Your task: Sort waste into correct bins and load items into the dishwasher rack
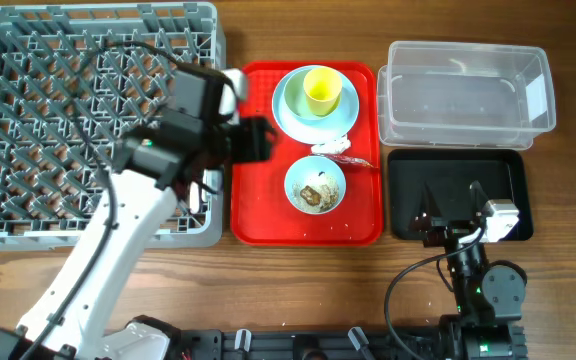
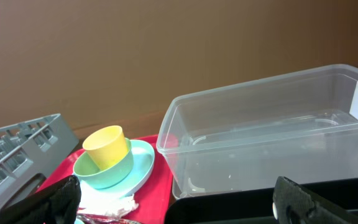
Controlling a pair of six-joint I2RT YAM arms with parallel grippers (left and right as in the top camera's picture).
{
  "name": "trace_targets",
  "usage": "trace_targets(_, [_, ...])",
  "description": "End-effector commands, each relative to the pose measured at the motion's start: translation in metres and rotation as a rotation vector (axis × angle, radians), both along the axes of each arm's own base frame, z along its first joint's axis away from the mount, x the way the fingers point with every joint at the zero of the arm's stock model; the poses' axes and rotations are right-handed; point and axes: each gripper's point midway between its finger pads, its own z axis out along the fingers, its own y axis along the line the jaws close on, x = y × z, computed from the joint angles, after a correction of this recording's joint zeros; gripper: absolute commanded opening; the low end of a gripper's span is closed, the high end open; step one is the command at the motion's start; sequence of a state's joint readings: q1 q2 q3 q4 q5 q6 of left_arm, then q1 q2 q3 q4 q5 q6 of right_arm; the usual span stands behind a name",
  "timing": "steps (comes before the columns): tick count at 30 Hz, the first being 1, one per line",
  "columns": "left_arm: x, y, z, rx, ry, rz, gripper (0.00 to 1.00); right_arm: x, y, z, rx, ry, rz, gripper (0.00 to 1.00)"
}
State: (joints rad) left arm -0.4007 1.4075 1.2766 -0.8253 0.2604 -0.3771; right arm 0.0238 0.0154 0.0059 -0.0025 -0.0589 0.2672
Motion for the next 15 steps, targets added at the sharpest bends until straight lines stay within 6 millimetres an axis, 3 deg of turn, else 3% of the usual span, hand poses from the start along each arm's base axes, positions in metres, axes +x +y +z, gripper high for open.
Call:
trace_targets(1, [-0.006,-0.01,-0.014,0.054,0.027,-0.008,1.0,0.0,-0.001,0.002,-0.001,-0.009,-0.005,1.0])
trace_targets(5, [0.002,0.023,-0.015,0.161,0.002,0.097,1.0,0.0,-0.001,0.002,-0.002,-0.009,-0.005,1.0])
trace_targets(8, [0.016,0.067,0.006,0.108,-0.029,0.278,1.0,0.0,-0.001,0.002,-0.001,-0.009,-0.005,1.0])
trace_targets(10, [0.021,0.108,0.024,0.048,-0.05,0.433,1.0,0.0,-0.001,0.002,-0.002,-0.009,-0.005,1.0])
trace_targets(13, [0.023,0.14,0.035,0.022,-0.07,0.521,1.0,0.0,0.0,0.002,0.004,-0.008,0.0,1.0])
trace_targets(15, [0.023,0.157,0.033,0.027,-0.06,0.57,1.0,-0.001,0.004,0.002,0.11,0.001,0.021,1.0])
